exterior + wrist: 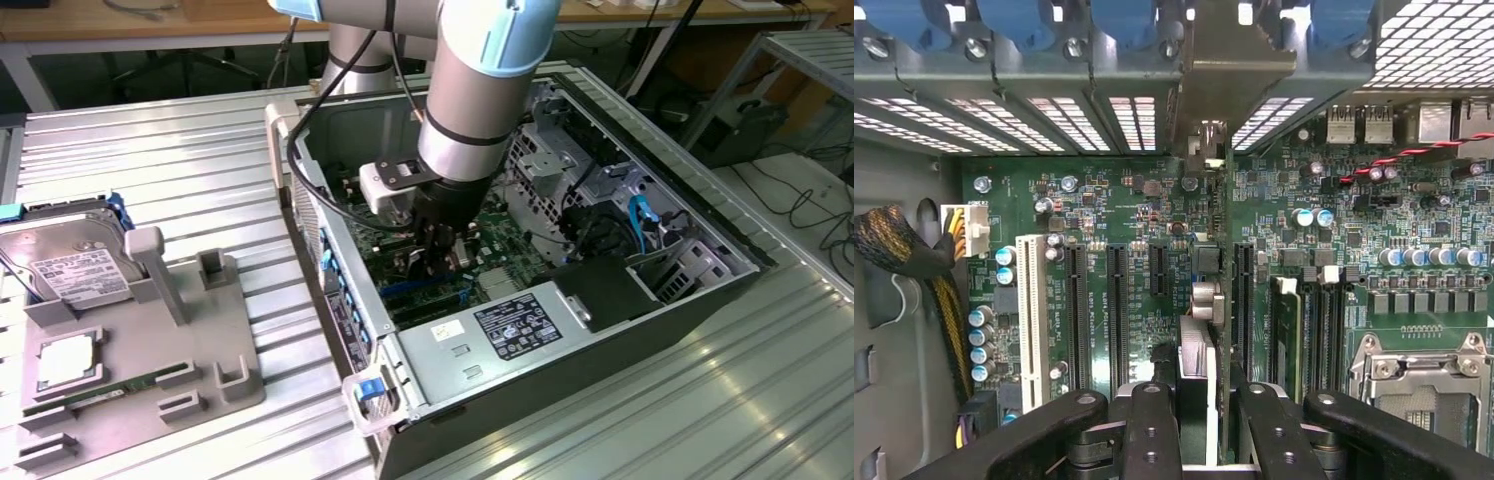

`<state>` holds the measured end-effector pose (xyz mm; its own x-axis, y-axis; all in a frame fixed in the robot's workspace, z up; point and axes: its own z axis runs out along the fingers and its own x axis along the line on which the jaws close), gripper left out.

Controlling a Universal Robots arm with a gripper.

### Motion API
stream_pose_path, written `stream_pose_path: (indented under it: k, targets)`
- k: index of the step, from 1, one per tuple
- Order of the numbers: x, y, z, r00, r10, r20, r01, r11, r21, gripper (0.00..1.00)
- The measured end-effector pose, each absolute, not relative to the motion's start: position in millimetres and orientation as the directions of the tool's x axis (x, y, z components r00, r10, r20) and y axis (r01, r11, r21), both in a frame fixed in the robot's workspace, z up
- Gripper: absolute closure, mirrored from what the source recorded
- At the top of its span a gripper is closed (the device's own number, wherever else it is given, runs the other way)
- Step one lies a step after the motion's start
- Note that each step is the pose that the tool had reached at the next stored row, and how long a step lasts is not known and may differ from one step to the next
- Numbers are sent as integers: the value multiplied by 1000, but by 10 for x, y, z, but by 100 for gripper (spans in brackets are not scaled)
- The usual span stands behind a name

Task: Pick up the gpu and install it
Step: 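Insert the gpu into the slot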

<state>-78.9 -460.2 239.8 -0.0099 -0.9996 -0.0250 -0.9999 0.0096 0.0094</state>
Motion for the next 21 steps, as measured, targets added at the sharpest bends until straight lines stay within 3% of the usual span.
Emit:
stream_pose_path:
  k: [21]
  targets:
    - [-789, -4602, 2326, -10, -1000, -25, -1000, 10, 10, 72]
